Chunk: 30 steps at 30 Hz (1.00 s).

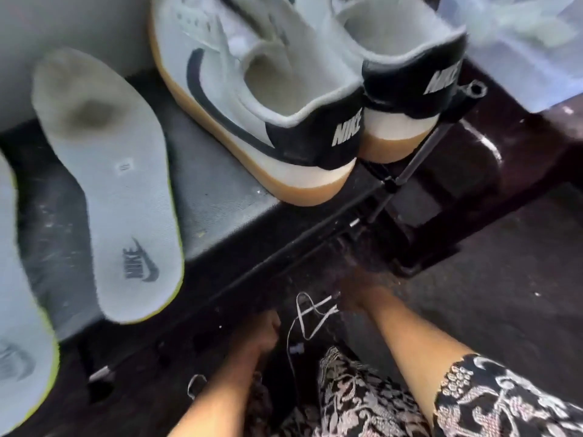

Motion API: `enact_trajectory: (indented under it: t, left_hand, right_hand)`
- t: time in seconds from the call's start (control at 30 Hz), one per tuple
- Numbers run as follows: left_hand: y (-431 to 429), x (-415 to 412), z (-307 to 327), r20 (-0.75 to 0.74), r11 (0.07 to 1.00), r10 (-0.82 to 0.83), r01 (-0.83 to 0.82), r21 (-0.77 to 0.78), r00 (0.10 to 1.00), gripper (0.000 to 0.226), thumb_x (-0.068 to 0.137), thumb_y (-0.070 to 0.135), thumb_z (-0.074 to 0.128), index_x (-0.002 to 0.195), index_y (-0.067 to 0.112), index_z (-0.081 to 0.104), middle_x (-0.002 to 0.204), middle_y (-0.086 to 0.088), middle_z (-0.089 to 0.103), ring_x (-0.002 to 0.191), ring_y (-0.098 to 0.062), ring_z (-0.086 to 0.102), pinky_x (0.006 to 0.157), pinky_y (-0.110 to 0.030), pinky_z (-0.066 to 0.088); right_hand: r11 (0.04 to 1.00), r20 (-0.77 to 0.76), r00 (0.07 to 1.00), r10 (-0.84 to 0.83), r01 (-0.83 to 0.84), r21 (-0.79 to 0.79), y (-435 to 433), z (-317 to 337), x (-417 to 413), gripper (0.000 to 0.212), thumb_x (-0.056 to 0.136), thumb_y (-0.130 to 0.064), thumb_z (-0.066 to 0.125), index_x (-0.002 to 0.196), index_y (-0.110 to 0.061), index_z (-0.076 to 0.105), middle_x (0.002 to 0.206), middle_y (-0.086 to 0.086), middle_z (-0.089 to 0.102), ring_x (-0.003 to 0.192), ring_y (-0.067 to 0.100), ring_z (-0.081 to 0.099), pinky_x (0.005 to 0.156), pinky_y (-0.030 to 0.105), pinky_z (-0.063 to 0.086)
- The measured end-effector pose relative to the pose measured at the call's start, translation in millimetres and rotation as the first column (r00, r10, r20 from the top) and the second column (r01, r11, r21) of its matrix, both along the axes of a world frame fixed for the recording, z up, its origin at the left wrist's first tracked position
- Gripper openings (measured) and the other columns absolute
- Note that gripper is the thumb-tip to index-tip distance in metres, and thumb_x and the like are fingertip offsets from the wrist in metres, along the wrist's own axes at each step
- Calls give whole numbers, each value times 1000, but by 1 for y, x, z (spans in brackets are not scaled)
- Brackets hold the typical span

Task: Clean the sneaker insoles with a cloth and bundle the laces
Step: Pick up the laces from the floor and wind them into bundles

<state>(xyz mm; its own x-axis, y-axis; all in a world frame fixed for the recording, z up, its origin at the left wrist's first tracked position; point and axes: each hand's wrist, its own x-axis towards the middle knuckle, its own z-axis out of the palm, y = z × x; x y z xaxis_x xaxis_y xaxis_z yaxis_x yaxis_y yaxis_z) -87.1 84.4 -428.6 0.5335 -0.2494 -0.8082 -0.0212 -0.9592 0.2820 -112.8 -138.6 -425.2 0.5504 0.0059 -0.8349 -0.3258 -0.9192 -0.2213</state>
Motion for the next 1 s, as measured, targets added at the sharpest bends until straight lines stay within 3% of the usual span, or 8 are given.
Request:
enact_trajectory:
  t: [0.13, 0.27, 0.37, 0.5, 0.6, 0.7, 0.87, 1.0]
  left_hand:
    - [11, -10, -11, 7, 1000, -16, 15, 16, 1000, 24, 86, 8, 53, 105, 12, 67, 111, -9, 66, 105, -26, 61, 85, -28, 47]
    - [28, -36, -16, -131, 999, 44, -44, -3, 990, 21, 86, 3, 54, 104, 10, 62, 113, -18, 64, 106, -32, 61, 89, -35, 49]
    - [47, -58, -9, -196, 991, 122, -129, -24, 973, 23, 79, -8, 55, 95, 6, 63, 102, -26, 65, 98, -37, 62, 80, -36, 48]
    - [74, -72, 12, -205, 981, 181, -193, -36, 962, 23, 85, 9, 58, 107, 4, 62, 105, -14, 66, 102, -26, 62, 82, -30, 45]
    - [100, -76, 18, -183, 954, 287, -298, -34, 940, 44, 76, 29, 53, 110, 2, 62, 108, -14, 68, 103, -27, 64, 83, -35, 48]
    - [125, -81, 20, -182, 927, 370, -375, 5, 911, 27, 83, 16, 58, 105, 2, 65, 108, -17, 68, 103, -30, 64, 87, -38, 49]
    - [157, -110, 25, -121, 850, 520, -527, -27, 846, 26, 84, 17, 57, 106, 6, 66, 112, -13, 68, 108, -29, 62, 91, -36, 48]
    - [170, -139, 21, -130, 789, 609, -615, -11, 783, 22, 87, 13, 50, 102, 7, 66, 110, -15, 68, 109, -30, 61, 90, -36, 47]
  right_hand:
    - [990, -30, 995, -97, 99, 98, 15, -42, -21, 28, 88, -12, 48, 111, -3, 61, 117, 26, 61, 97, 32, 63, 70, 31, 48]
    - [983, -64, 993, -104, 112, 144, 37, -36, -45, 29, 90, -12, 47, 117, -5, 57, 122, 19, 59, 113, 33, 57, 91, 33, 44]
    - [978, -76, 991, -107, 118, 170, 54, -32, -59, 29, 89, -10, 52, 116, -6, 59, 125, 18, 57, 116, 31, 54, 91, 29, 42]
    - [982, -53, 999, -14, 23, 190, 73, -27, -66, 30, 88, -10, 55, 117, -10, 63, 124, 20, 59, 112, 29, 58, 84, 25, 41]
    - [983, -29, 996, 88, -82, 164, 96, -32, -61, 31, 88, -9, 51, 117, -12, 62, 125, 18, 59, 112, 29, 58, 84, 26, 42]
    - [975, -48, 983, 177, -169, 141, 117, -40, -57, 35, 86, -7, 48, 117, -14, 61, 128, 13, 59, 111, 30, 59, 82, 25, 43]
    - [914, -48, 931, 363, -345, 213, 143, -54, -62, 22, 78, 0, 51, 80, -21, 57, 149, 3, 40, 115, 25, 57, 81, 24, 44]
    - [893, -78, 893, 444, -433, 125, 147, -65, -73, 27, 84, -10, 54, 110, -12, 61, 122, 12, 61, 97, 25, 62, 72, 24, 38]
